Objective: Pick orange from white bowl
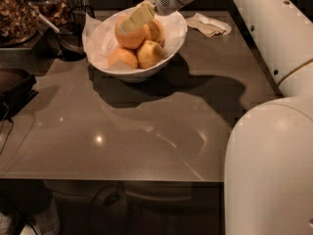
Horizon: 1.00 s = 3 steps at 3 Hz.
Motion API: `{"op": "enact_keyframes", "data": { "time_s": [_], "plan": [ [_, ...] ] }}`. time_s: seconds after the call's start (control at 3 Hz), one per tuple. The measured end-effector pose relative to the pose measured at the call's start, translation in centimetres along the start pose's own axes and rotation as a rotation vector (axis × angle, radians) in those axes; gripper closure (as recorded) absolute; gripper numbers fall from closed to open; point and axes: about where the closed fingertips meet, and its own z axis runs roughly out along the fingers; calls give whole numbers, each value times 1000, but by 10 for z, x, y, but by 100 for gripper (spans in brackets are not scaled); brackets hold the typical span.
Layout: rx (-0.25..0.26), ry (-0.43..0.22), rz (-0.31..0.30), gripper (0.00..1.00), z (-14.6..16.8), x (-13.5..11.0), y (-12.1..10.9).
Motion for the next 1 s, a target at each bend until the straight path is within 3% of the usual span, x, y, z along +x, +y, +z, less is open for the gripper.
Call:
{"op": "enact_keyframes", "data": {
  "time_s": [1.0],
  "plan": [
    [-63,23,7,24,26,13,1]
  ]
}}
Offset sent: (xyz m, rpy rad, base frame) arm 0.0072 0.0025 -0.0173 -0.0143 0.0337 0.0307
